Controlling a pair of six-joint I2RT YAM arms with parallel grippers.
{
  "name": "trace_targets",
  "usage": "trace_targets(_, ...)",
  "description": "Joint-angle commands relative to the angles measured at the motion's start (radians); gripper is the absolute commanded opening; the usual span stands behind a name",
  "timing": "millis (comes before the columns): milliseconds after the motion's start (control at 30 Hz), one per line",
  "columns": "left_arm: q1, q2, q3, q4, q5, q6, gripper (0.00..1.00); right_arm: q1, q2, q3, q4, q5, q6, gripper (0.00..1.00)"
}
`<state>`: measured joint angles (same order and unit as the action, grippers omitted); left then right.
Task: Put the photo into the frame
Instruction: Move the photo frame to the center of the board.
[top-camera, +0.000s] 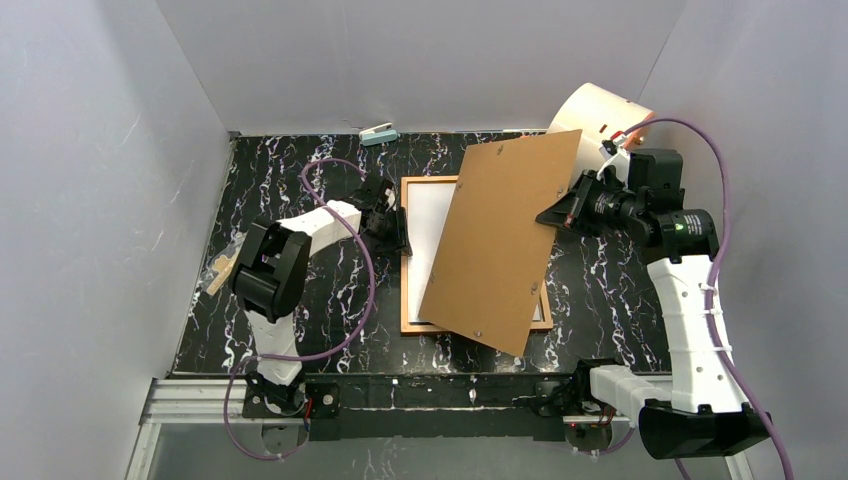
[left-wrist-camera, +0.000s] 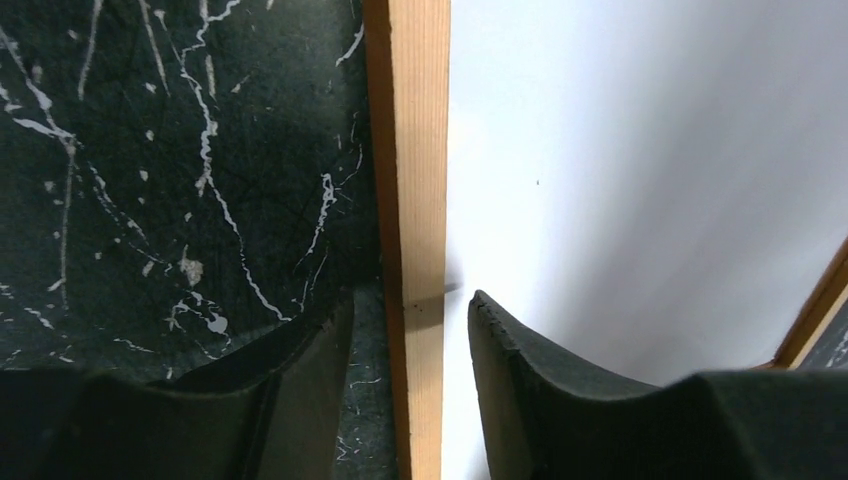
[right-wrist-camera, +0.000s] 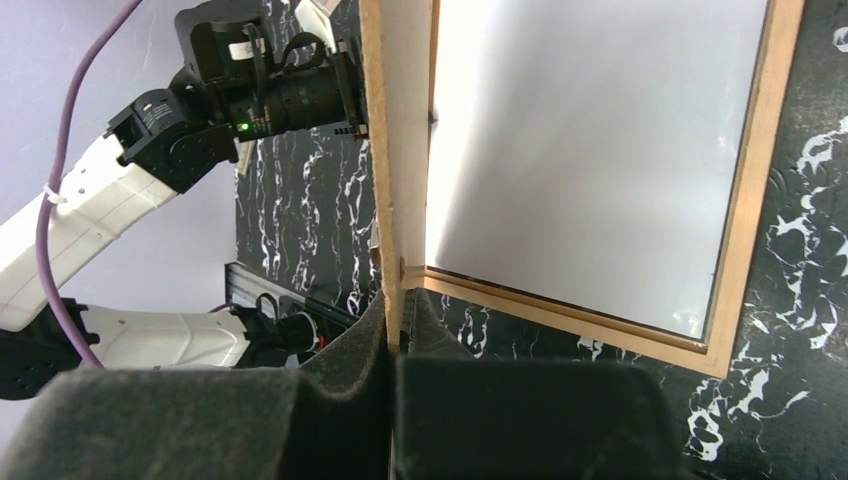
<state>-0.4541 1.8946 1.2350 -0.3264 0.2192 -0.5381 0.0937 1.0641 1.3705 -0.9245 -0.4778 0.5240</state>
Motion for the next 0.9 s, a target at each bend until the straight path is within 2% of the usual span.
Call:
trace_targets(0,-0.005,-0.014,0.003,-0.032,-0.078,0.020,0.42,-0.003,-0.029,-0.005,0.104,-0.109,0.052,0.01)
trace_targets(233,-0.006,-0.024,-0.014,-0.049,-0.163,0.041,0.23,-0.003,-0.026,-0.030,0.129,-0.153,0.072,0.01)
trace_targets(333,-0.005,-0.032,-0.016,-0.051,-0.187,0.055,0.19,-0.003,-0.023,-0.037,0.132,-0.164,0.073,0.01)
trace_targets(567,0.004,-0.045,0.005,-0.124,-0.275,0.096,0.17,-0.003,-0.011,-0.052,0.131,-0.184,0.063,0.01)
trace_targets(867,0.106,-0.097,0.011,-0.217,-0.220,0.181,0.16,-0.003,-0.002,-0.132,0.222,-0.241,0.076,0.01)
